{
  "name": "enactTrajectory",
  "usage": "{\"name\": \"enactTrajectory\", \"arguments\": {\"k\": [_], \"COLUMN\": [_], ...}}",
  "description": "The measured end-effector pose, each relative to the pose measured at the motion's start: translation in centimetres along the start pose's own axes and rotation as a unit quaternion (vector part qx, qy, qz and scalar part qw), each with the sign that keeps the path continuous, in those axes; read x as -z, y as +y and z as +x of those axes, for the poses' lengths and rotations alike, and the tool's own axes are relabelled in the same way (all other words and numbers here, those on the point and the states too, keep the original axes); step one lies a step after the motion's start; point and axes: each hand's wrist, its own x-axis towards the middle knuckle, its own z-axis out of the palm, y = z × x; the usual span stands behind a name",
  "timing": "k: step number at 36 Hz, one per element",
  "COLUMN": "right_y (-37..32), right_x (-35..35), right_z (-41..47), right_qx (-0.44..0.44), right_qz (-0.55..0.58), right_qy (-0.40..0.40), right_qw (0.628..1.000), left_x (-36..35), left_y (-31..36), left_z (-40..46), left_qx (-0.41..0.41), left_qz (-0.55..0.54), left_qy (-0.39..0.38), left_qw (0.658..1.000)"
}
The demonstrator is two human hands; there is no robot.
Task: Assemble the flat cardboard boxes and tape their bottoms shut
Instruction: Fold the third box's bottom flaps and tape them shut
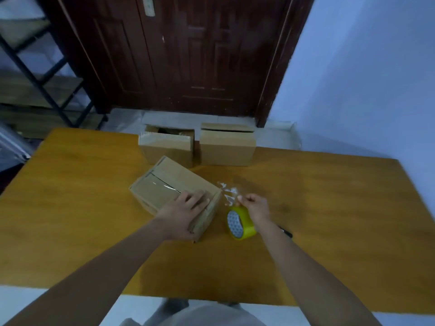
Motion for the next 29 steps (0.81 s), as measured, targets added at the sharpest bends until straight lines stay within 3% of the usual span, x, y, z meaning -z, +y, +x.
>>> {"name": "enactTrajectory", "arguments": {"k": [7, 13, 15, 18, 22, 24, 26, 29], "right_y": [-2.2, -4.1, -4.7, -5.7, -7.3, -7.9, -8.3, -8.6], "right_x": [-0.2, 1.0, 1.7, 2.3, 2.0, 1.6, 1.1, 1.0], "right_z": [-1.2, -2.4, -2.9, -4.2, -6.5, -7.3, -7.9, -8.5], "right_qx": [0.017, 0.085, 0.095, 0.105, 0.118, 0.118, 0.119, 0.113], "right_qz": [0.032, -0.08, -0.104, -0.101, -0.08, -0.073, -0.071, -0.14], "right_qy": [0.06, 0.08, 0.078, 0.074, 0.036, 0.024, 0.022, 0.039], "right_qw": [0.998, 0.99, 0.987, 0.987, 0.989, 0.99, 0.99, 0.983], "left_x": [1.0, 2.1, 2.6, 3.9, 6.3, 6.8, 6.6, 6.4], "left_y": [2.5, 4.9, 4.3, 3.2, 2.4, 2.4, 2.3, 2.4], "left_z": [1.0, 2.3, 2.8, 3.7, 5.1, 5.6, 6.0, 6.3], "left_qx": [0.004, 0.064, 0.098, 0.113, 0.043, 0.002, -0.007, -0.004], "left_qz": [-0.032, -0.177, -0.293, -0.506, -0.698, -0.75, -0.766, -0.767], "left_qy": [0.009, 0.065, 0.098, 0.139, 0.093, 0.081, 0.088, 0.096], "left_qw": [0.999, 0.98, 0.946, 0.844, 0.709, 0.657, 0.636, 0.635]}}
